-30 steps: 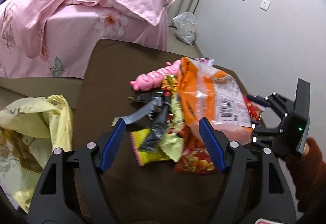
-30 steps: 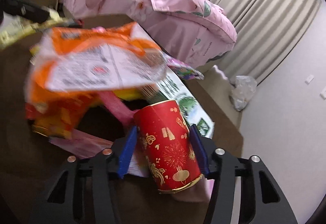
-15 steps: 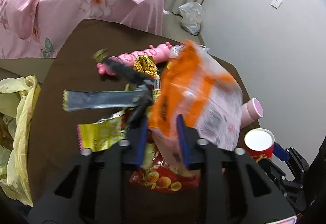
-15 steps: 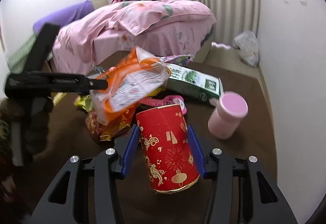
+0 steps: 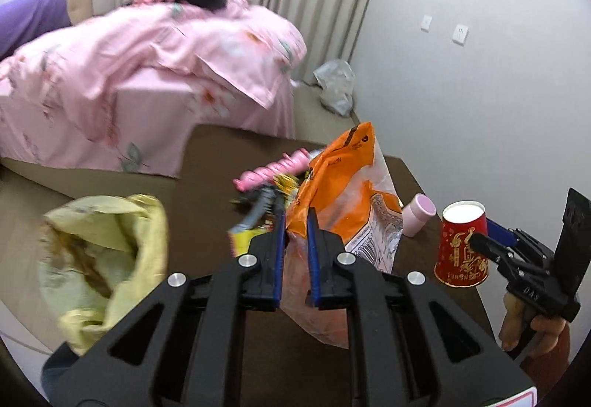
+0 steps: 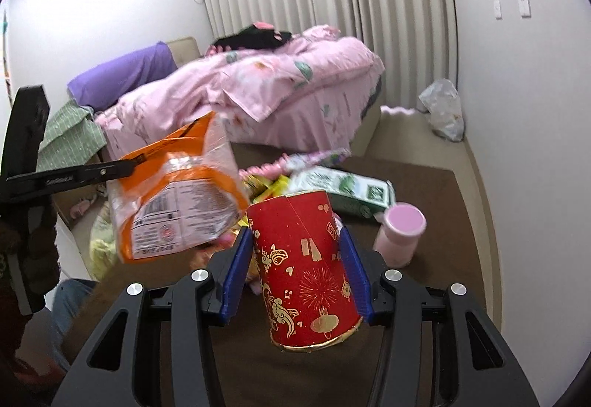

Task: Collect trash
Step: 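Grasp the orange chip bag with the left tool while the right tool grasps the red cup, then carry both items over the yellow trash bag and open both tools to drop them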

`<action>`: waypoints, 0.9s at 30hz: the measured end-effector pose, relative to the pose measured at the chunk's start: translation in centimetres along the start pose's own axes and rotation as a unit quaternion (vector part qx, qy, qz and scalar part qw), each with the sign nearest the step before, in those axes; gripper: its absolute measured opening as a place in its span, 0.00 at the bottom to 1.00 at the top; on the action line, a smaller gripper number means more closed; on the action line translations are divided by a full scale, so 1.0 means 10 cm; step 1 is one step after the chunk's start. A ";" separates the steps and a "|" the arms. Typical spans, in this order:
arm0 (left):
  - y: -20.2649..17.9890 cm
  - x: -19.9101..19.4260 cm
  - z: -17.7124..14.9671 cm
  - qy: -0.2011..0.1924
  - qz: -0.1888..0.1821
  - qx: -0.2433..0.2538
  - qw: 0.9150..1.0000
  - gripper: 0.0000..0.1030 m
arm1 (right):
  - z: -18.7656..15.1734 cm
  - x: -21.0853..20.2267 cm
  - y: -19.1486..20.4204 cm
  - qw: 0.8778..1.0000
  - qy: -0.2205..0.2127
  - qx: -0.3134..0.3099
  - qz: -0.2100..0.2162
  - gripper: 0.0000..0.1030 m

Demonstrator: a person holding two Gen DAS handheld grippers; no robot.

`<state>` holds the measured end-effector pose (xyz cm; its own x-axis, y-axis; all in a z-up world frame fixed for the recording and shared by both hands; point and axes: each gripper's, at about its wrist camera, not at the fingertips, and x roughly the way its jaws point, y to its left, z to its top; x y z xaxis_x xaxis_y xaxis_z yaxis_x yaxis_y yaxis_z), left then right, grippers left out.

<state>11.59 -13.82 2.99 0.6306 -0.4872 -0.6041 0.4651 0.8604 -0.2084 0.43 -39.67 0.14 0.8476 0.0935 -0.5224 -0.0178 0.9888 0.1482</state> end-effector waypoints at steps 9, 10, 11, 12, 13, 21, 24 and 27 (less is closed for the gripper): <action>1.06 -0.86 0.02 -0.074 0.125 -0.063 0.987 0.10 | 0.36 0.00 0.76 0.996 -0.029 -0.063 0.063 0.45; 1.20 -0.92 0.01 -0.077 0.143 -0.069 0.984 0.10 | 0.39 0.04 0.85 0.995 -0.029 -0.070 0.071 0.45; 1.36 -0.98 -0.02 -0.077 0.163 -0.077 0.981 0.10 | 0.43 0.09 0.95 0.993 -0.029 -0.076 0.081 0.45; 1.47 -1.00 -0.04 -0.074 0.174 -0.084 0.978 0.10 | 0.47 0.17 1.08 0.992 -0.028 -0.084 0.093 0.45; 1.60 -1.01 -0.08 -0.069 0.183 -0.092 0.976 0.10 | 0.51 0.27 1.21 0.990 -0.025 -0.091 0.106 0.45; 2.45 -0.54 -0.50 0.003 0.207 -0.149 0.967 0.10 | 0.68 1.22 2.21 0.971 0.024 -0.139 0.194 0.45; 2.69 -0.18 -0.62 0.025 0.205 -0.168 0.964 0.10 | 0.67 1.66 2.51 0.962 0.054 -0.154 0.221 0.45; 2.74 0.18 -0.76 0.061 0.173 -0.161 0.970 0.10 | 0.65 2.11 2.74 0.956 0.085 -0.162 0.230 0.45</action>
<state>20.74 10.00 -9.65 0.6270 -0.1571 -0.7630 0.0084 0.9808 -0.1949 21.27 -11.35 -1.33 0.6122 0.5179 -0.5975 -0.5546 0.8199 0.1424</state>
